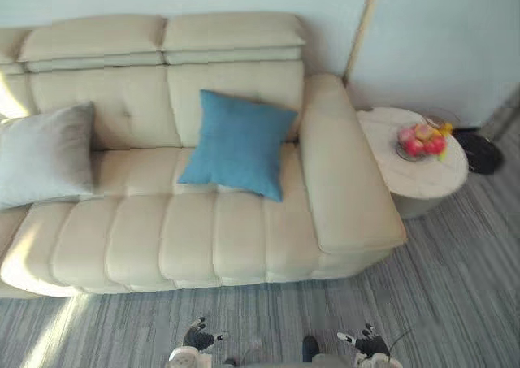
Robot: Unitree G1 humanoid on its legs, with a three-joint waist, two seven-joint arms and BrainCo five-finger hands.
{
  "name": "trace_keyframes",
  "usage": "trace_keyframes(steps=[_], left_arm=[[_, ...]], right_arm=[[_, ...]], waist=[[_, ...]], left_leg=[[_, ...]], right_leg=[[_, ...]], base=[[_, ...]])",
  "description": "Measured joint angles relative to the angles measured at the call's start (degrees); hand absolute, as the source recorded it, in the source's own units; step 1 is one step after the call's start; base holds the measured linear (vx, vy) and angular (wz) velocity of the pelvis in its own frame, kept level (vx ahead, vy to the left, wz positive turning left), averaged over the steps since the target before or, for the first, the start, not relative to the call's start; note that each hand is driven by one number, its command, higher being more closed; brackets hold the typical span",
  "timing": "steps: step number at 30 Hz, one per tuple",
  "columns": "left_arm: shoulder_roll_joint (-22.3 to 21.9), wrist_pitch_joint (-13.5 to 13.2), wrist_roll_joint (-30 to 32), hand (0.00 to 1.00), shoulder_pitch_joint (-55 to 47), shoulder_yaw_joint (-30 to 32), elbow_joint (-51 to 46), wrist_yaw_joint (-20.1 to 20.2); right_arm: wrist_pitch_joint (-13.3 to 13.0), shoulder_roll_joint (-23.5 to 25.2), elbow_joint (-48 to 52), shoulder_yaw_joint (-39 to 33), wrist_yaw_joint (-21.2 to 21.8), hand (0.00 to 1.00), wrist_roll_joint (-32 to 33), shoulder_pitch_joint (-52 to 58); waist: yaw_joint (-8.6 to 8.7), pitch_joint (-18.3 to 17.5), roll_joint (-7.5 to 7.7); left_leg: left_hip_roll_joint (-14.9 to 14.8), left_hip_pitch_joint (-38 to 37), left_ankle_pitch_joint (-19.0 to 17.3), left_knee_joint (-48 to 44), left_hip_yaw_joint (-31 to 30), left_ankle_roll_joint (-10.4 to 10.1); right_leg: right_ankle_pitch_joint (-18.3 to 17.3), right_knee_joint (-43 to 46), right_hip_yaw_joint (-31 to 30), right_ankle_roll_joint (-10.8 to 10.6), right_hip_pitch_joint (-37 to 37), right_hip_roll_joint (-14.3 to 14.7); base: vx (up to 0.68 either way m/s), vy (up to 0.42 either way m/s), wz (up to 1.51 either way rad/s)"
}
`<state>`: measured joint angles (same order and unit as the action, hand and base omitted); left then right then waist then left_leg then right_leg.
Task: Pick up cushions and gather them together orderly.
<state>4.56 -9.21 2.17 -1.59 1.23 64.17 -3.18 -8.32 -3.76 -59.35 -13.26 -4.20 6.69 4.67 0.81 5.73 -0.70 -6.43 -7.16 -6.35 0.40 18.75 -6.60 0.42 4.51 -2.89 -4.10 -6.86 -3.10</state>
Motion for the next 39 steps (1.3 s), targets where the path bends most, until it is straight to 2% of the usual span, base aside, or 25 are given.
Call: trace_keyframes(steps=[2, 3, 4, 5, 7, 8, 9, 10, 12, 14, 15, 16, 18, 21, 24, 26, 27, 29, 30, 32, 33, 34, 35, 36, 39], left_arm=[[0.62, 0.02, 0.0, 0.0, 0.81, 0.01, -0.53, -0.08], [0.75, 0.05, 0.0, 0.0, 1.79, -0.02, -0.71, -0.09], [0.89, 0.14, 0.0, 0.0, 1.95, 0.0, -0.74, -0.11], [0.85, 0.26, 0.02, 0.0, 1.68, -0.02, -0.71, -0.09], [1.06, 0.71, 0.04, 0.0, 1.04, 0.09, -0.57, -0.06], [1.0, 0.81, 0.02, 0.0, 1.26, 0.08, -0.53, -0.04], [0.98, 0.84, 0.02, 0.0, 1.56, 0.07, -0.41, 0.0], [0.54, 1.02, 0.03, 0.0, 2.61, 0.06, -0.2, 0.11], [-0.98, 1.01, 0.04, 0.0, 3.7, 0.11, -0.22, 0.22], [-1.85, 1.01, 0.08, 0.0, 4.43, 0.06, -0.23, 0.96], [-2.22, 1.04, 0.09, 0.0, 4.3, -0.01, -0.19, 1.16], [-2.65, 0.97, 0.09, 0.0, 4.08, -0.01, -0.2, 1.17], [-2.71, 1.02, 0.12, 0.0, 3.24, -0.07, -0.41, 1.18], [-2.46, 0.75, -0.01, 0.0, 2.33, -0.73, -1.64, 1.21], [-2.38, 0.49, -0.13, 0.0, 2.37, -0.47, -2.18, 1.12], [-2.67, 0.27, -0.17, 0.0, 2.58, 0.26, -2.23, 1.09], [-2.87, 0.01, -0.18, 0.0, 2.51, 0.55, -2.08, 1.07], [-3.18, -0.11, -0.49, 0.0, 2.69, 2.38, -2.06, 1.09], [-2.73, -0.07, -0.86, 0.0, 2.63, 3.12, -1.92, 1.02], [-1.79, -0.09, -1.19, 0.0, 2.69, 3.91, -1.69, 1.05], [-1.36, 0.06, -1.17, 0.0, 2.62, 3.88, -1.49, 1.05], [-0.89, 0.07, -1.18, 0.0, 2.23, 3.86, -1.37, 1.0], [-0.63, 0.13, -1.17, 0.0, 2.02, 3.74, -1.01, 0.99], [-0.2, 0.24, -1.18, 0.0, 2.11, 2.53, -0.53, 0.91], [1.18, 1.1, -1.22, 0.0, 2.66, -0.28, 0.11, 0.96]], right_arm=[[0.0, 1.01, 0.39, 0.01, -0.3, 0.0, -0.03, -1.1], [-0.01, 1.36, 0.65, 0.01, -0.31, 0.0, -0.02, -1.22], [0.0, 1.62, 0.81, 0.28, -0.3, 0.0, -0.03, -1.21], [0.01, 1.58, 0.85, 0.61, -0.26, 0.0, -0.08, -1.19], [-0.09, 1.29, 1.3, 2.54, -0.28, 0.0, -0.17, -1.55], [-0.12, 1.17, 1.31, 2.81, -0.28, 0.0, -0.55, -2.36], [-0.11, 0.98, 1.25, 2.82, -0.3, 0.0, -0.59, -2.3], [-0.17, 0.06, 1.31, 2.76, -0.27, 0.0, -0.73, -2.91], [-0.06, -1.42, 0.86, 2.68, -0.29, 0.0, -1.78, -3.38], [0.0, -2.07, -0.3, 2.49, -0.22, 0.0, -1.83, -3.2], [-0.08, -2.19, -0.29, 2.72, -0.22, 0.0, -1.83, -2.77], [0.02, -2.03, -0.36, 2.9, -0.26, 0.0, -1.81, -2.7], [0.03, -2.5, -0.9, 2.83, -0.27, 0.0, -1.75, -2.95], [0.14, -2.82, -2.64, 2.71, -0.36, 0.0, -1.75, -2.71], [0.42, -3.09, -2.63, 2.23, -0.52, 0.0, -1.7, -2.58], [0.42, -2.94, -2.51, 2.23, -0.74, 0.0, -1.69, -2.55], [0.41, -2.73, -2.53, 2.26, -0.74, 0.0, -1.69, -2.42], [0.42, -1.77, -2.48, 2.29, -0.72, 0.0, -1.69, -2.46], [0.31, -0.45, -1.77, 2.29, -0.67, 0.0, -1.61, -2.4], [0.38, 0.91, -1.79, 2.6, -0.37, 0.0, -1.65, -2.44], [0.38, 1.32, -1.84, 2.87, -0.31, 0.0, -1.66, -2.69], [0.41, 1.55, -2.42, 3.34, -0.19, 0.0, -1.66, -3.66], [0.41, 1.5, -2.49, 3.87, -0.11, 0.0, -1.65, -4.11], [0.4, 1.35, -2.49, 4.54, -0.11, 0.0, -1.66, -4.88], [0.43, 1.33, -2.52, 4.54, -0.15, 0.0, -1.71, -5.92]], waist=[[0.37, 0.85, 0.82], [1.02, 1.07, 0.7], [1.07, 1.0, 1.28], [1.08, 1.06, 1.43], [1.11, 1.07, 1.26], [1.7, 1.05, 1.08], [1.9, 0.94, 1.3], [2.52, 1.55, 0.08], [2.83, 1.92, -0.94], [4.11, 1.79, -0.57], [4.27, 1.93, -0.43], [3.92, 2.39, -0.06], [3.19, 2.79, 0.17], [2.37, 3.12, 0.38], [1.83, 3.25, 0.35], [1.37, 3.31, 0.23], [1.04, 3.29, -0.06], [-0.27, 3.21, 0.06], [-0.21, 3.14, 1.55], [-0.52, 3.15, 2.7], [-0.76, 3.08, 2.84], [-1.08, 3.22, 2.6], [-1.03, 3.26, 2.27], [-1.0, 3.49, 1.76], [-0.86, 3.72, 1.06]], left_leg=[[-1.11, 0.07, -1.54, -1.2, 6.12, -0.45], [-1.82, 0.06, -2.21, -1.19, 9.57, -1.02], [-2.15, -0.68, -2.27, -1.23, 11.83, -1.24], [-3.2, -2.53, -2.81, -1.37, 15.83, -2.53], [-4.47, -5.06, -3.04, -2.32, 22.69, -3.51], [-5.49, -5.06, -2.92, -4.55, 26.7, -3.65], [-5.69, -5.18, -2.9, -5.04, 27.49, -3.66], [-6.22, -5.55, -1.97, -5.64, 29.38, -4.36], [-6.72, -6.77, 0.3, -7.72, 31.23, -4.59], [-10.72, -5.06, 1.73, -20.18, 30.28, -2.91], [-14.6, -2.75, 3.87, -31.62, 27.75, 2.04], [-16.04, 0.19, 0.69, -40.98, 24.04, 5.79], [-11.54, 6.32, -6.61, -46.52, 13.08, 4.03], [-6.06, 12.66, -10.44, -40.86, 4.74, 3.77], [0.47, 17.74, -9.87, -25.35, -8.21, 1.89], [2.67, 18.74, -7.68, -18.61, -15.83, 1.08], [3.33, 18.39, -5.19, -15.69, -19.56, 1.11], [3.33, 15.8, -0.79, -15.85, -18.45, 1.47], [3.42, 14.45, -2.18, -15.53, -15.0, 2.12], [3.28, 12.77, -4.11, -15.55, -9.47, 2.98], [2.96, 11.71, -4.6, -15.35, -6.61, 3.19], [2.35, 9.8, -5.07, -14.81, -2.43, 3.38], [2.17, 8.75, -5.05, -14.38, 0.06, 3.42], [1.77, 8.01, -5.04, -14.33, 2.94, 3.43], [0.98, 5.9, -5.04, -12.5, 7.87, 3.43]], right_leg=[[-2.85, 5.06, 6.84, 3.52, -4.2, -1.2], [-4.48, 9.83, 16.47, 5.72, -6.5, -4.11], [-5.67, 12.32, 22.38, 6.68, -7.16, -6.12], [-6.47, 13.76, 28.72, 7.36, -7.09, -7.36], [-6.76, 15.83, 34.13, 6.93, -7.72, -7.81], [-8.09, 17.79, 38.82, 8.77, -9.09, -7.82], [-8.3, 18.17, 39.72, 9.13, -9.27, -7.74], [-8.78, 18.22, 38.18, 9.76, -9.76, -5.99], [-9.61, 18.42, 35.53, 10.15, -9.72, -4.6], [-11.21, 18.46, 33.49, 10.25, -8.11, -3.7], [-11.84, 17.38, 30.87, 10.68, -5.99, -2.99], [-12.2, 15.95, 27.44, 11.09, -4.69, -1.6], [-12.79, 13.68, 21.12, 12.02, -1.72, 0.35], [-12.98, 12.31, 13.12, 11.93, 2.32, 2.26], [-13.15, 12.22, 3.53, 10.2, 3.12, 3.3], [-13.29, 12.0, -2.09, 8.89, 3.85, 4.23], [-13.89, 12.37, -5.42, 7.72, 4.28, 5.12], [-15.02, 13.23, -10.55, 5.78, 5.08, 5.85], [-15.25, 13.19, -12.46, 4.74, 5.23, 4.88], [-15.58, 13.47, -15.54, 3.7, 4.8, 4.06], [-15.63, 13.95, -15.66, 2.93, 4.34, 3.84], [-15.48, 15.23, -12.17, 1.39, 3.02, 2.98], [-15.38, 16.04, -6.11, 0.36, 1.72, 1.29], [-14.98, 16.61, 3.76, 0.19, 0.37, -1.39], [-12.29, 14.37, 22.28, 3.28, -0.92, -5.31]], base=[[-0.1, -0.037, -1.23], [-0.06, -0.044, -0.98], [0.0, -0.06, -1.33], [0.08, -0.083, -1.67], [0.18, -0.192, -2.02], [0.17, -0.213, -1.58], [0.17, -0.244, -1.43], [0.15, -0.184, -0.89], [0.2, -0.22, -0.88], [0.27, -0.257, -0.68], [0.27, -0.216, -1.02], [0.2, -0.124, -1.35], [0.19, -0.041, -1.69], [0.26, 0.032, -1.6], [0.23, 0.142, -1.66], [0.29, 0.239, -1.66], [0.31, 0.264, -1.48], [0.34, 0.322, -1.61], [0.27, 0.286, -1.62], [0.19, 0.239, -1.27], [0.16, 0.203, -1.5], [0.15, 0.166, -1.53], [0.13, 0.134, -1.58], [0.13, 0.114, -1.17], [0.15, -0.015, -1.08]])
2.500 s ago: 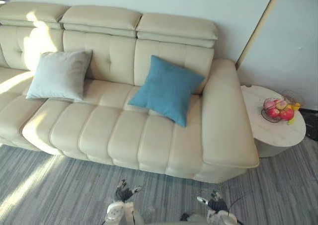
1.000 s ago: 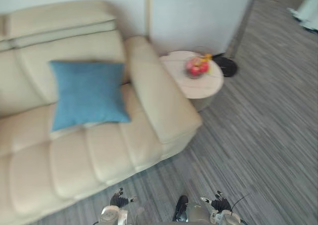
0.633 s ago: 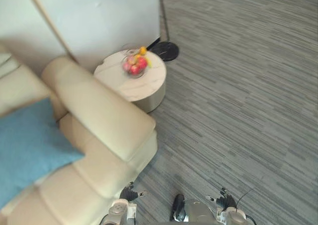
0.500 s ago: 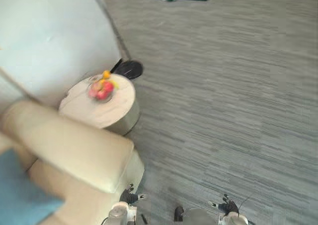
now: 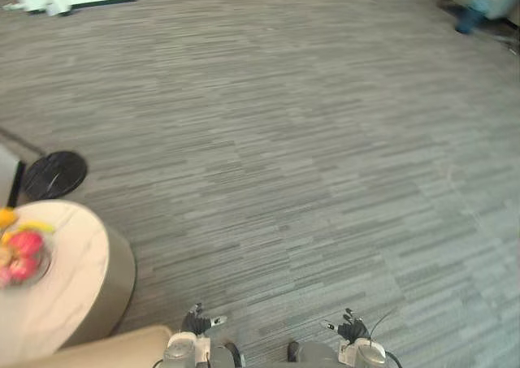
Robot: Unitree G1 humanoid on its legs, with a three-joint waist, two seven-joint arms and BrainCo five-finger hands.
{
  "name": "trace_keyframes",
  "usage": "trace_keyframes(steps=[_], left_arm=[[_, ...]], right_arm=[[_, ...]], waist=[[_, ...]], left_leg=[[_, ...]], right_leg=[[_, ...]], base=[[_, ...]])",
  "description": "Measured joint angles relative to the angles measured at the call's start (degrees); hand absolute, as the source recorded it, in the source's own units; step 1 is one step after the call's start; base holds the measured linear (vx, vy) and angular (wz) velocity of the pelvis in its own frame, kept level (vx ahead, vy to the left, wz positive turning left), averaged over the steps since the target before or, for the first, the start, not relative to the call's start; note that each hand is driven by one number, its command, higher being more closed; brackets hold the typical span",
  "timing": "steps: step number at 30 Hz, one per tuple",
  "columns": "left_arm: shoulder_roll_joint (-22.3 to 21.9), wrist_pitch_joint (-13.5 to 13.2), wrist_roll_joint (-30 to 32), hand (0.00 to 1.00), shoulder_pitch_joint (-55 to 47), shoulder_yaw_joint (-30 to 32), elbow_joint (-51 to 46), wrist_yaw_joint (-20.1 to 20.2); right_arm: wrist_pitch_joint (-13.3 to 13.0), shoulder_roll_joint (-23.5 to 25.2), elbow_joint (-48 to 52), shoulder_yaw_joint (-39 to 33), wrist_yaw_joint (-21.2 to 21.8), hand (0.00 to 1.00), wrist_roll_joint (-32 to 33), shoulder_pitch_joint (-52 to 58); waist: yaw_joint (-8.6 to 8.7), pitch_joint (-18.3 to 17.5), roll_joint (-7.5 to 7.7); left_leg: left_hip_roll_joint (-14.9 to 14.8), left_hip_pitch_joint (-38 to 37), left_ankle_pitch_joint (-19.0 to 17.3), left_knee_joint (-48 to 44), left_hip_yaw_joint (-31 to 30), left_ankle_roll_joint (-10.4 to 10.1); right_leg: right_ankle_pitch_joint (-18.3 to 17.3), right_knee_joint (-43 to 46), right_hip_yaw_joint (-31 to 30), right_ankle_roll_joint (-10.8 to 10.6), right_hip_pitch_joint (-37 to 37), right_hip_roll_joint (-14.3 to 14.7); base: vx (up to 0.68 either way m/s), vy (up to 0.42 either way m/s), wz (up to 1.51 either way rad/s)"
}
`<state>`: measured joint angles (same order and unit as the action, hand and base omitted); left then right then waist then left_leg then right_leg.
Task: Pick up cushions and gather them together orderly.
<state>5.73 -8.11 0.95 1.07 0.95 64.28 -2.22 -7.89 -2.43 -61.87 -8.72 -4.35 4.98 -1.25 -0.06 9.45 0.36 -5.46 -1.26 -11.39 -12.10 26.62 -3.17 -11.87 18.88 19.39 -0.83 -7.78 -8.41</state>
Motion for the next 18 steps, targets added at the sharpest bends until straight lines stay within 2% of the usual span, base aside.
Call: trace_keyframes(steps=[1, 4, 6, 7, 9, 10, 11, 12, 13, 15, 16, 17, 18], left_arm=[[0.19, 0.07, 0.01, 0.0, -0.09, -0.36, 0.74, -0.01], [-1.23, 0.09, 0.02, 0.0, 0.08, -1.1, 1.73, 0.09], [-2.7, 0.02, 0.15, 0.0, 0.53, -2.52, 1.56, 0.21], [-3.12, 0.02, 0.21, 0.0, 0.66, -2.61, 1.2, 0.21], [-3.09, 0.04, 0.17, 0.0, 0.74, -2.62, 0.99, 0.25], [-3.1, 0.07, 0.08, 0.0, 0.92, -1.75, -0.06, 0.29], [-3.1, 0.04, 0.05, 0.0, 0.57, -1.15, -0.57, 0.29], [-3.26, -0.07, 0.01, 0.0, 0.05, -0.21, -0.79, 0.16], [-3.32, -0.09, -0.01, 0.0, 0.2, -0.21, -1.37, 0.23], [-3.06, -0.3, -0.08, 0.0, 0.23, -0.24, -1.98, 0.17], [-3.0, -0.36, -0.09, 0.0, 0.26, -0.24, -2.24, 0.17], [-3.04, -0.55, -0.32, 0.0, 0.35, -0.21, -3.13, 0.14], [-3.12, -0.84, -1.33, 0.0, 0.41, -0.21, -3.18, 0.08]], right_arm=[[-0.03, -0.2, 0.0, -0.06, -0.05, 0.0, 0.0, -0.45], [0.03, -2.47, -0.3, -0.09, -0.19, 0.0, -0.01, -0.27], [0.05, -3.4, -0.39, -0.64, -0.21, 0.0, 0.0, 0.98], [0.08, -4.01, -0.5, -1.11, -0.2, 0.0, 0.01, 1.39], [0.09, -3.79, -1.15, -1.46, -0.2, 0.0, 0.05, 1.64], [0.06, -3.82, -1.81, -1.82, -0.31, 0.0, 0.91, 1.91], [0.06, -3.84, -1.91, -1.74, -0.3, 0.0, 1.44, 2.13], [0.1, -3.73, -1.91, -1.74, -0.31, 0.0, 2.36, 2.29], [0.24, -4.16, -2.1, -1.81, -0.37, 0.0, 2.49, 1.87], [0.27, -4.35, -2.48, -2.33, -0.38, 0.0, 2.54, 1.84], [0.27, -4.35, -2.52, -2.4, -0.38, 0.0, 2.53, 1.86], [0.28, -4.34, -2.63, -2.67, -0.4, 0.0, 2.53, 2.07], [0.28, -4.33, -2.65, -3.06, -0.39, 0.0, 2.66, 2.22]], waist=[[0.04, 0.13, -0.3], [0.61, 0.17, -3.1], [1.03, -0.51, -4.17], [1.02, -0.59, -3.97], [1.05, -0.22, -3.06], [1.04, 0.0, -3.19], [0.84, -0.01, -3.36], [-0.48, 0.03, -3.38], [-0.77, 0.2, -3.84], [-1.21, 0.56, -3.26], [-1.54, 0.7, -3.04], [-2.27, 1.1, -2.48], [-2.45, 1.09, -2.51]], left_leg=[[-0.65, -1.56, 0.03, 1.15, 1.95, -0.06], [-1.86, -5.3, 0.98, 3.58, 4.71, -1.61], [-2.16, -6.28, 1.81, 3.52, 4.77, -2.5], [-3.1, -5.65, 1.84, 0.32, 4.84, -2.7], [-5.43, -3.31, 1.65, -8.92, 4.45, -2.85], [-9.88, 0.65, 2.74, -24.36, 3.06, -0.84], [-11.68, 2.42, 4.46, -30.34, 1.53, 1.74], [-12.45, 6.95, 4.38, -39.97, -4.05, 2.15], [-10.69, 9.61, -0.39, -42.49, -8.1, 1.01], [-6.31, 13.46, -5.0, -38.06, -11.37, 1.26], [-5.31, 13.94, -5.46, -36.04, -11.68, 1.49], [-1.53, 15.79, -5.93, -28.61, -14.0, 1.72], [1.4, 16.94, -4.27, -19.59, -17.95, 0.32]], right_leg=[[0.68, -0.05, 3.48, 0.54, -0.21, 0.3], [1.27, 3.17, 9.4, 1.26, -0.17, 0.57], [1.03, 2.11, 8.27, 1.65, 0.9, 1.81], [0.65, 0.61, 7.62, 2.2, 1.83, 2.49], [0.72, -2.85, 6.24, 2.34, 4.26, 3.42], [0.68, -6.98, 4.68, 2.77, 7.77, 6.2], [0.38, -8.2, 3.75, 3.26, 9.59, 7.24], [-0.52, -10.03, -0.37, 4.36, 12.01, 8.04], [-0.64, -10.72, -3.01, 4.58, 13.09, 8.3], [-0.6, -11.13, -7.39, 4.53, 14.65, 7.05], [-0.63, -11.14, -8.45, 4.49, 14.96, 6.53], [-1.24, -11.32, -11.51, 3.52, 15.74, 4.81], [-2.12, -11.3, -13.5, 1.98, 15.9, 3.77]], base=[[0.15, -0.106, -1.27], [0.16, -0.138, -0.77], [0.18, -0.127, -0.35], [0.22, -0.17, -0.5], [0.15, -0.151, -0.57], [0.09, -0.166, -0.73], [0.18, -0.187, -1.27], [0.2, -0.014, -1.38], [0.27, 0.089, -1.44], [0.23, 0.124, -1.15], [0.25, 0.146, -1.28], [0.25, 0.18, -1.2], [0.29, 0.229, -1.18]])
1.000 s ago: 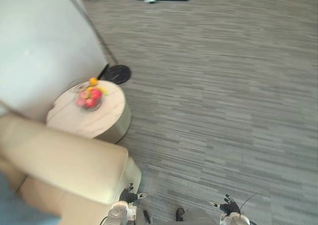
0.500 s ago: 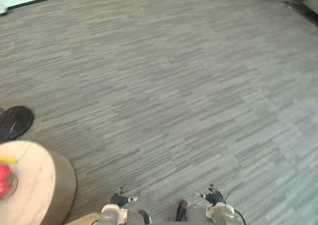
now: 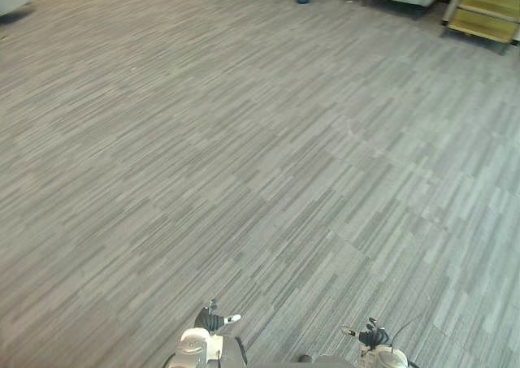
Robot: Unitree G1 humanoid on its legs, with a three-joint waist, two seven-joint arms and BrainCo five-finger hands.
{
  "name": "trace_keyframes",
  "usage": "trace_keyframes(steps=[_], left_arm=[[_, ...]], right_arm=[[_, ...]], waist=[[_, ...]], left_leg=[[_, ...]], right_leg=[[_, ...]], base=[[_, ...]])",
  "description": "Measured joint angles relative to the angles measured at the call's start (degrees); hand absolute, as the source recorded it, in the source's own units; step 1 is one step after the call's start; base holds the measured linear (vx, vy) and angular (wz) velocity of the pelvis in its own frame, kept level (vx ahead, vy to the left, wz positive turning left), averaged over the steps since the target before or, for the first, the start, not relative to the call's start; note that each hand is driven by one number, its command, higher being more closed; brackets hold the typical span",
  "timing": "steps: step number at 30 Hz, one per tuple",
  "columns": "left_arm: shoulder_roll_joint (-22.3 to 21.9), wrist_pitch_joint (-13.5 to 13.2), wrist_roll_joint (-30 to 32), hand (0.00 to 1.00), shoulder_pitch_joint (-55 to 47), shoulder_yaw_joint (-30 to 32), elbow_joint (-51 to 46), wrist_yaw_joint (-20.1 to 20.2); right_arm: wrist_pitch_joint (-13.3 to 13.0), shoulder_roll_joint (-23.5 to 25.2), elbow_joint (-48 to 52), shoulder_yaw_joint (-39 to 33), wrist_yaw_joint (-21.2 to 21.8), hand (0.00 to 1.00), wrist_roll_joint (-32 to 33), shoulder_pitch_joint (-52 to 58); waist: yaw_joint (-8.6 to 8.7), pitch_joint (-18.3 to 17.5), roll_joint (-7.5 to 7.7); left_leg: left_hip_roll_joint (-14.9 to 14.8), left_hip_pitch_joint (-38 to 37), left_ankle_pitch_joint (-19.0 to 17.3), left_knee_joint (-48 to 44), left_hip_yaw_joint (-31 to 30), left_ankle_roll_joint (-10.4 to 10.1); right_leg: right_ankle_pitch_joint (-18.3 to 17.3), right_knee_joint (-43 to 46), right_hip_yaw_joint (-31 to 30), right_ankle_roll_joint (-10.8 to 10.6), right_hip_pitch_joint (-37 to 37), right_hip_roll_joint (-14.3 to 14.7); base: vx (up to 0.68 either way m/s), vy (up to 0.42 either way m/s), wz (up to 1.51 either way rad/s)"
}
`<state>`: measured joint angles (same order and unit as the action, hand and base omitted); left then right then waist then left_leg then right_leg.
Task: Pick up cushions and gather them together orderly.
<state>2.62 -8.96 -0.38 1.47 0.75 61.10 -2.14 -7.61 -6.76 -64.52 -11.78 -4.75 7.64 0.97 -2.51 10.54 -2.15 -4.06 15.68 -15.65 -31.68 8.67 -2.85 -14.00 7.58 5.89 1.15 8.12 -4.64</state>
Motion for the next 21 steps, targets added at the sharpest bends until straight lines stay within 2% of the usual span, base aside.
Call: trace_keyframes(steps=[1, 2, 3, 4, 6, 8, 9, 10, 11, 12, 13, 14, 15, 16, 17, 18, 19, 20, 21], left_arm=[[-0.12, -0.17, -0.27, 0.0, -0.03, -0.03, 0.09, -0.01], [-0.54, -0.36, -1.48, 0.0, -0.23, 0.11, 0.3, -0.06], [-0.69, -0.38, -2.29, 0.0, -0.35, 0.37, 0.24, -0.19], [0.09, -0.33, -3.2, 0.0, -0.29, 0.51, 0.19, -0.22], [0.67, -0.21, -3.27, 0.0, 0.22, 0.51, 0.14, 0.05], [0.77, -0.12, -3.2, 0.0, 0.1, 0.74, -0.4, -0.07], [0.82, -0.05, -3.17, 0.0, -0.06, 0.7, -0.48, -0.08], [1.05, 0.1, -3.14, 0.0, -0.56, 0.5, -0.66, -0.12], [1.13, 0.25, -3.14, 0.0, -0.64, 0.45, -0.55, -0.12], [1.29, 0.84, -3.13, 0.0, -0.37, -0.38, 0.95, -0.14], [1.21, 0.9, -3.14, 0.0, -0.32, -1.86, 1.83, -0.2], [1.06, 0.92, -3.13, 0.0, -0.2, -2.38, 2.09, -0.18], [0.82, 0.94, -3.12, 0.0, 0.37, -2.86, 2.44, -0.18], [0.82, 0.92, -3.12, 0.0, 0.96, -3.46, 2.48, -0.2], [0.92, 0.92, -3.11, 0.0, 1.41, -4.18, 2.49, -0.21], [1.01, 0.86, -3.08, 0.0, 1.63, -4.7, 2.5, -0.22], [1.11, 0.83, -3.04, 0.0, 1.47, -5.12, 2.59, -0.24], [1.1, 0.84, -3.01, 0.0, 1.49, -5.07, 2.7, -0.22], [-0.1, 0.89, -2.91, 0.0, 1.63, -4.75, 3.26, -0.31]], right_arm=[[0.0, -0.01, 0.02, -0.04, 0.0, 0.0, 0.14, 0.15], [0.01, -0.07, -0.02, -0.01, -0.12, 0.0, 1.0, 0.5], [0.02, 0.46, -0.01, -0.04, -0.23, 0.0, 2.04, 0.59], [-0.12, 2.03, 0.13, 0.04, -0.26, 0.0, 2.52, 0.65], [-0.09, 3.61, 0.11, -1.49, -0.19, 0.0, 2.53, 0.89], [0.04, 4.57, 0.73, -2.46, -0.15, 0.0, 2.39, 1.36], [0.01, 4.56, 1.02, -3.21, -0.07, 0.0, 2.39, 1.14], [-0.16, 4.58, 1.46, -3.25, 0.13, 0.0, 2.37, 1.1], [-0.21, 4.55, 1.6, -3.4, 0.25, 0.0, 2.31, 1.09], [-0.1, 4.28, 1.44, -3.85, 0.23, 0.0, 2.24, 0.98], [-0.16, 4.03, 1.94, -3.85, 0.27, 0.0, 2.3, 1.24], [-0.14, 3.66, 1.93, -3.76, 0.29, 0.0, 2.26, 1.38], [-0.13, 3.41, 2.0, -3.71, 0.33, 0.0, 1.97, 0.64], [-0.15, 3.29, 2.31, -3.69, 0.31, 0.0, 1.9, -0.17], [-0.27, 3.18, 2.66, -3.7, 0.32, 0.0, 1.92, -0.46], [-0.33, 3.03, 2.94, -3.64, 0.31, 0.0, 1.85, -0.74], [-0.24, 2.68, 2.82, -3.37, 0.23, 0.0, 1.53, -0.75], [-0.26, 2.39, 2.43, -3.28, 0.25, 0.0, 1.42, -0.13], [-0.25, 1.5, 2.46, -3.55, 0.22, 0.0, 1.44, -0.15]], waist=[[-0.01, -0.1, -0.28], [-0.2, -0.43, -1.18], [-0.92, -0.84, -1.15], [-0.71, -1.34, 0.96], [-0.65, -1.49, 2.44], [-1.3, -1.55, 3.19], [-1.81, -1.65, 3.03], [-1.77, -1.61, 3.03], [-1.67, -1.62, 3.05], [-0.66, -1.86, 2.94], [0.38, -2.18, 2.38], [0.51, -2.23, 2.06], [0.55, -2.14, 1.13], [0.86, -1.92, 0.37], [1.3, -1.74, 0.07], [2.05, -1.66, -0.03], [2.64, -1.83, 0.78], [2.82, -1.95, 1.48], [3.08, -2.06, -0.07]], left_leg=[[1.03, 0.12, 1.51, 4.64, -1.89, -0.45], [1.57, 0.15, 7.65, 12.85, -6.58, -1.79], [2.34, -1.05, 10.62, 13.73, -6.66, -2.1], [4.01, -1.27, 9.37, 13.92, -5.5, -1.2], [5.02, -0.6, 6.7, 11.83, -4.57, -0.02], [5.14, -3.9, 4.05, 11.68, -2.0, 0.41], [4.64, -6.77, 2.64, 12.59, -0.27, 0.6], [4.56, -10.1, 1.8, 14.03, 1.19, 1.2], [4.57, -11.47, 1.51, 14.57, 1.82, 1.38], [4.61, -15.51, 0.93, 16.39, 2.53, 1.5], [4.21, -18.71, 0.9, 19.21, 3.75, 1.38], [3.47, -20.55, 0.87, 20.53, 4.71, 1.25], [1.61, -22.78, 1.0, 22.14, 6.22, 0.97], [-0.1, -24.23, 1.2, 23.01, 7.12, 0.63], [-0.93, -25.06, 1.2, 23.48, 7.32, 0.62], [-1.57, -26.06, 1.21, 24.13, 7.4, 0.6], [-1.24, -28.13, 1.19, 25.09, 7.81, 0.21], [-0.72, -29.8, 0.64, 24.86, 7.26, -0.94], [-2.42, -30.95, 0.15, 24.24, 6.72, -1.77]], right_leg=[[-0.4, -0.03, -0.8, -0.66, -0.09, -0.14], [-2.41, 0.01, -2.84, -1.84, 0.31, 0.13], [-2.7, -0.07, -4.83, -2.5, 0.81, -0.33], [-2.52, -0.84, -6.07, -2.94, 1.33, -1.98], [-2.38, 0.43, -6.86, -3.32, 0.81, -3.3], [-2.44, 7.31, -8.65, -3.52, -0.65, -4.25], [-2.4, 15.82, -9.64, -5.04, -3.6, -4.31], [-1.6, 27.41, -9.46, -10.35, -8.62, -4.84], [-1.59, 31.52, -9.37, -11.14, -10.57, -5.04], [-4.04, 39.8, -6.1, -9.18, -14.71, -5.73], [-6.08, 40.05, -1.39, -6.03, -17.55, -6.37], [-6.96, 38.77, 1.33, -4.65, -19.23, -6.07], [-7.36, 34.56, 5.84, -3.26, -22.28, -4.55], [-6.23, 29.41, 8.52, -2.18, -25.19, -2.84], [-4.78, 26.36, 9.34, -1.69, -26.79, -2.02], [-1.46, 21.54, 9.48, -1.48, -28.53, -1.01], [5.47, 13.56, 8.78, -0.93, -29.14, -0.15], [13.74, 12.58, 7.25, 1.66, -29.33, -0.03], [11.53, 15.68, 7.57, 2.13, -29.32, 0.86]], base=[[0.25, 0.242, -0.95], [0.32, 0.274, -0.84], [0.43, 0.293, -0.78], [0.4, 0.206, -0.44], [0.39, 0.145, -0.12], [0.41, 0.135, -0.45], [0.37, 0.101, -0.97], [0.3, 0.07, -0.89], [0.47, 0.072, -0.66], [0.41, 0.033, -0.37], [0.53, 0.007, -0.41], [0.47, -0.051, -0.53], [0.48, -0.07, -0.6], [0.39, -0.082, -0.49], [0.4, -0.1, -0.22], [0.51, -0.144, -0.05], [0.64, -0.194, 0.03], [0.57, -0.19, -0.03], [0.69, -0.259, -0.11]])
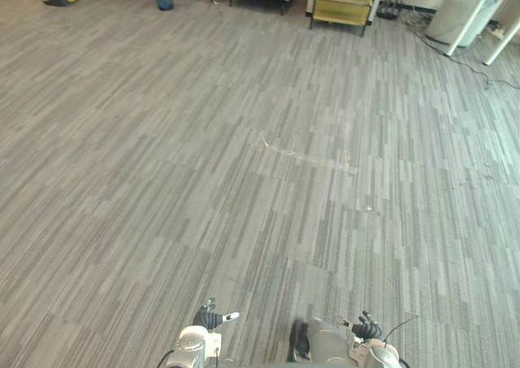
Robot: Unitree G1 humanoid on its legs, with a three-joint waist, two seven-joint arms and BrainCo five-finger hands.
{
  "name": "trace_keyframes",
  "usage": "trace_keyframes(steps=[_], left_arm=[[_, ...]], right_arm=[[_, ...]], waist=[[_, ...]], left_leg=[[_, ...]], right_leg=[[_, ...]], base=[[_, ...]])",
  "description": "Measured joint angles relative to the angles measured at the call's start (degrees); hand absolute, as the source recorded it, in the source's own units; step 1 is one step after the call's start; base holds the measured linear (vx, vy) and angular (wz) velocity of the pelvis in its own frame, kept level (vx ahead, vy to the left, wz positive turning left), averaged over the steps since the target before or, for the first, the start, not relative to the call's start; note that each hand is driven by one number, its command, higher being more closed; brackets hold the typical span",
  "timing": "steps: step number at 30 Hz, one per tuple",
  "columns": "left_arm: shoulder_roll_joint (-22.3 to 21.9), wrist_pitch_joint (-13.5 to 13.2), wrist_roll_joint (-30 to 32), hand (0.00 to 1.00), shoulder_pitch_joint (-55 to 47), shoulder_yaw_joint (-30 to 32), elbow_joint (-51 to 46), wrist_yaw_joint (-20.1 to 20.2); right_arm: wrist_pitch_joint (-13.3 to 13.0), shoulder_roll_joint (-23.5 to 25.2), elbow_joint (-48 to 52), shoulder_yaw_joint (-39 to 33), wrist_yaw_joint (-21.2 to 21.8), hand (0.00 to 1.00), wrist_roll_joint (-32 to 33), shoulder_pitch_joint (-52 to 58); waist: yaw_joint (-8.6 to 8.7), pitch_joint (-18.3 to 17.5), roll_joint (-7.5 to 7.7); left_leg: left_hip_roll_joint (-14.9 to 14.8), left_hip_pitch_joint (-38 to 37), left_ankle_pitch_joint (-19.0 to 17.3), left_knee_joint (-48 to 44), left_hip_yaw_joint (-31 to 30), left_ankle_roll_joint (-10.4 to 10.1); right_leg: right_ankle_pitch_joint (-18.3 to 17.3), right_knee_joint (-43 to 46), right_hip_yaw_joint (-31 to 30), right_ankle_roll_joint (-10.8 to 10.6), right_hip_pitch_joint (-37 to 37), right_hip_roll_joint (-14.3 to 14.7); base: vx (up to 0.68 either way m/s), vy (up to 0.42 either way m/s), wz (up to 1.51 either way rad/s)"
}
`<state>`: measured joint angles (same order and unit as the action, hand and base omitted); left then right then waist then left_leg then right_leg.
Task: Pick up cushions and gather them together orderly.
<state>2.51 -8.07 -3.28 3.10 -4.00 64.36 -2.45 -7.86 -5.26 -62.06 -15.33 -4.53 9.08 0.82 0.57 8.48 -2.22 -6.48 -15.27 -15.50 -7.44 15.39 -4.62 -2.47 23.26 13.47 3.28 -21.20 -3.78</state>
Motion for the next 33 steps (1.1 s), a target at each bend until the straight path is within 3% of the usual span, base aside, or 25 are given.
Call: trace_keyframes(steps=[1, 2, 3, 4, 5, 6, 8, 11, 12, 13, 15, 16, 17, 18, 19, 20, 21, 22, 24, 27, 28, 30, 31, 32, 33], left_arm=[[-1.2, -0.04, 0.94, 0.0, -0.2, 0.29, 0.09, 0.1], [-1.65, -0.04, 1.02, 0.0, -0.08, 0.29, 0.09, 0.1], [-2.38, 0.02, 1.43, 0.0, 0.35, 0.99, 0.14, 0.14], [-2.59, 0.03, 1.67, 0.0, 0.45, 1.39, 0.13, 0.18], [-3.25, 0.01, 2.04, 0.0, 0.29, 3.29, -0.43, 0.21], [-3.27, -0.04, 2.06, 0.0, -0.22, 4.12, -1.42, 0.22], [-3.21, -0.13, 2.04, 0.0, -1.23, 4.13, -2.89, 0.23], [-3.26, -0.44, 2.02, 0.0, -0.83, 4.06, -4.18, 0.22], [-3.31, -0.5, 2.02, 0.0, -0.27, 3.98, -4.18, 0.2], [-3.28, -0.63, 2.02, 0.0, -0.37, 3.11, -4.22, 0.12], [-3.26, -0.95, 1.99, 0.0, -0.4, 1.53, -4.27, 0.1], [-2.43, -1.16, 2.01, 0.0, -0.4, 0.76, -4.34, 0.15], [-1.88, -1.19, 2.01, 0.0, -0.46, 0.68, -4.39, 0.14], [-1.27, -1.07, 2.01, 0.0, -0.52, 0.48, -4.01, 0.21], [-1.03, -0.92, 2.01, 0.0, -0.38, -0.33, -3.31, 0.2], [-0.9, -0.95, 2.01, 0.0, -0.33, -0.49, -2.95, 0.24], [-0.47, -0.83, 2.01, 0.0, -0.03, -0.51, -2.76, 0.31], [0.3, -0.14, 2.02, 0.0, 0.16, -1.94, -1.24, 0.28], [0.85, -0.02, 2.01, 0.0, 0.07, -3.03, -0.24, 0.31], [1.18, 0.0, 2.01, 0.0, 0.71, -3.18, -0.09, 0.22], [1.13, -0.04, 2.02, 0.0, 0.73, -3.28, -0.23, 0.2], [1.5, -0.06, 2.01, 0.0, 0.3, -3.87, -0.44, 0.12], [1.59, -0.06, 2.02, 0.0, 0.01, -3.87, -0.44, 0.1], [1.79, -0.04, 2.02, 0.0, -1.12, -3.84, -0.32, 0.09], [1.12, 0.02, 2.06, 0.0, -1.45, -3.32, 0.19, -0.02]], right_arm=[[0.03, -1.64, -0.04, -0.08, -0.05, 0.0, -0.08, -0.07], [0.06, -1.72, -0.16, -0.17, -0.03, 0.0, -0.09, -0.17], [0.16, -1.86, -0.15, -0.31, 0.03, 0.0, -0.07, -0.21], [0.33, -1.74, -0.17, -0.31, 0.02, 0.0, -0.05, -0.13], [0.63, -1.07, -0.12, -0.38, -0.21, 0.0, 0.19, 0.32], [0.66, -0.43, -0.07, -0.16, -0.17, 0.0, 0.22, 0.34], [0.62, 0.34, -0.19, -0.26, -0.2, 0.0, 0.45, 0.38], [0.58, 0.58, -0.55, -0.26, -0.21, 0.0, 0.68, -1.08], [0.57, 0.58, -0.79, -0.31, -0.22, 0.0, 0.97, -1.26], [0.56, 0.27, -1.91, -0.28, -0.29, 0.0, 0.99, -1.24], [0.59, -0.53, -2.57, -0.17, -0.45, 0.0, 0.99, -0.96], [0.65, 0.23, -2.68, -0.18, -0.45, 0.0, 0.9, -0.81], [0.65, 0.73, -2.68, -0.19, -0.46, 0.0, 0.9, -0.66], [0.6, 1.26, -2.81, -0.16, -0.33, 0.0, 0.84, 0.23], [0.6, 1.32, -2.96, -0.15, -0.27, 0.0, 0.46, 0.47], [0.6, 1.35, -3.09, -0.18, -0.26, 0.0, 0.38, 0.44], [0.64, 1.47, -4.29, -0.26, -0.11, 0.0, -0.1, 0.44], [0.78, 1.64, -4.23, -0.27, -0.04, 0.0, -0.22, 0.31], [0.59, 1.64, -3.97, -0.17, 0.1, 0.0, -0.12, 0.98], [0.19, 0.85, -3.63, -0.14, 0.23, 0.0, -0.19, -0.55], [0.05, 0.46, -3.28, -0.15, 0.23, 0.0, -0.18, -1.15], [-0.11, 0.36, -1.52, -0.1, 0.23, 0.0, -0.2, -1.91], [-0.02, 0.4, -1.65, -0.04, 0.24, 0.0, -0.2, -1.99], [0.08, 0.43, -1.93, 0.25, 0.22, 0.0, -0.21, -1.27], [0.09, -0.44, -1.86, 0.08, 0.43, 0.0, -0.07, -0.76]], waist=[[-0.13, -0.66, -1.56], [-0.14, -0.64, -1.94], [-0.07, -0.3, -2.82], [0.0, -0.06, -3.17], [-0.3, 1.24, -3.14], [-0.85, 2.1, -2.24], [-1.21, 2.04, -0.97], [-2.3, 1.8, -0.76], [-3.0, 1.87, -0.63], [-3.13, 1.75, -0.55], [-4.0, 1.01, -1.81], [-4.29, 0.74, -0.49], [-4.29, 0.16, 0.45], [-3.73, -1.67, 2.03], [-3.65, -2.21, 2.87], [-3.62, -2.23, 3.2], [-3.37, -1.48, 4.2], [-3.39, -1.2, 4.56], [-2.66, -0.72, 3.4], [-2.3, 0.09, 1.24], [-2.24, 0.45, 0.41], [-1.36, 1.06, -0.09], [-1.26, 0.89, 0.69], [-0.89, 0.61, 2.11], [-0.25, 0.42, 1.45]], left_leg=[[-1.44, 1.49, 1.4, -4.71, -0.62, -2.25], [-2.02, 3.22, 2.42, -9.0, -0.91, -3.32], [-4.06, 8.95, 6.4, -22.9, -2.98, -2.72], [-4.82, 10.7, 8.52, -27.69, -3.74, -1.98], [-7.3, 15.0, 9.29, -41.81, -4.45, -0.57], [-8.04, 17.9, 6.43, -50.48, -3.45, 0.21], [-7.63, 21.97, 4.05, -52.77, -2.04, 0.94], [-5.65, 30.83, 0.97, -41.3, 1.21, 2.73], [-2.55, 32.4, 1.46, -30.43, 1.34, 2.76], [1.02, 32.14, 4.65, -16.28, 0.14, 1.37], [2.65, 32.83, 9.63, -3.33, -1.75, 1.01], [3.57, 33.81, 13.66, -6.35, -2.48, 3.66], [4.56, 34.32, 13.72, -7.74, -2.2, 4.21], [6.13, 34.89, 13.67, -10.23, -2.47, 5.47], [7.11, 33.42, 11.46, -10.95, -2.38, 6.51], [7.4, 32.39, 10.67, -10.77, -2.3, 6.33], [8.4, 28.28, 8.95, -9.53, -2.45, 6.25], [9.22, 22.63, 7.8, -7.54, -2.82, 6.12], [9.16, 15.63, 7.31, -3.83, -3.53, 6.04], [7.02, 8.46, 7.31, 0.23, -3.59, 6.03], [6.08, 6.93, 7.09, 1.26, -3.56, 5.66], [4.18, 2.86, 4.75, 3.45, -3.57, 1.96], [4.23, 2.3, 4.13, 3.45, -3.59, 1.08], [4.88, 0.22, 2.05, 2.92, -4.71, -0.23], [3.82, -1.11, 0.2, 1.61, -6.21, -0.85]], right_leg=[[-3.39, 1.75, 0.1, 0.45, 0.18, 0.91], [-4.58, 1.93, -0.13, 0.73, 0.5, 1.25], [-5.89, 0.05, -0.86, 1.47, 3.4, 2.52], [-6.12, -1.08, -0.93, 1.61, 4.9, 3.03], [-6.64, -4.6, -1.61, 2.14, 11.26, 4.82], [-7.61, -7.33, -2.98, 2.7, 17.42, 5.3], [-8.23, -10.12, -4.48, 2.76, 21.69, 5.11], [-8.88, -14.89, -7.85, 1.79, 27.24, 4.34], [-9.57, -16.43, -8.83, 0.74, 29.41, 3.03], [-10.41, -18.55, -9.23, -0.42, 31.62, 1.69], [-11.92, -20.89, -10.25, -1.9, 33.81, 2.03], [-14.84, -19.46, -10.71, -2.81, 34.54, 0.79], [-16.1, -18.42, -10.82, -3.09, 34.47, -0.1], [-18.51, -11.7, -11.19, -4.25, 32.74, -1.74], [-17.89, -0.6, -11.79, -5.12, 28.71, -2.82], [-16.86, 4.21, -11.94, -6.31, 26.89, -3.25], [-13.3, 18.04, -12.41, -10.61, 21.84, -4.59], [-14.98, 26.94, -11.41, -9.03, 18.56, -5.5], [-17.49, 28.28, -7.43, -6.51, 15.76, -5.94], [-18.6, 18.42, -0.85, -4.53, 8.98, -4.75], [-17.51, 13.38, 0.22, -4.37, 6.92, -4.16], [-6.3, -4.27, -0.35, -4.45, 2.36, -2.75], [-3.8, -7.06, -1.44, -4.39, 2.0, -2.68], [2.71, -9.57, -5.29, -4.07, 1.43, -2.5], [5.34, -4.62, -6.86, -3.28, 0.76, -1.49]], base=[[0.57, -0.244, -0.21], [0.67, -0.294, -0.28], [0.43, -0.204, -0.23], [0.53, -0.213, -0.35], [0.59, -0.178, -0.44], [0.57, -0.158, -0.58], [0.36, -0.088, -0.46], [0.4, -0.007, -0.56], [0.44, 0.056, -0.35], [0.44, 0.07, -0.3], [0.49, 0.154, -0.32], [0.55, 0.22, -0.3], [0.74, 0.206, -0.11], [0.8, 0.171, 0.01], [0.8, 0.157, 0.03], [0.65, 0.167, 0.06], [0.63, 0.142, 0.13], [0.63, 0.122, 0.12], [0.54, 0.066, 0.09], [0.5, -0.013, 0.07], [0.52, -0.071, 0.2], [0.59, -0.12, 0.29], [0.57, -0.197, 0.3], [0.62, -0.283, 0.34], [0.73, -0.348, 0.31]])
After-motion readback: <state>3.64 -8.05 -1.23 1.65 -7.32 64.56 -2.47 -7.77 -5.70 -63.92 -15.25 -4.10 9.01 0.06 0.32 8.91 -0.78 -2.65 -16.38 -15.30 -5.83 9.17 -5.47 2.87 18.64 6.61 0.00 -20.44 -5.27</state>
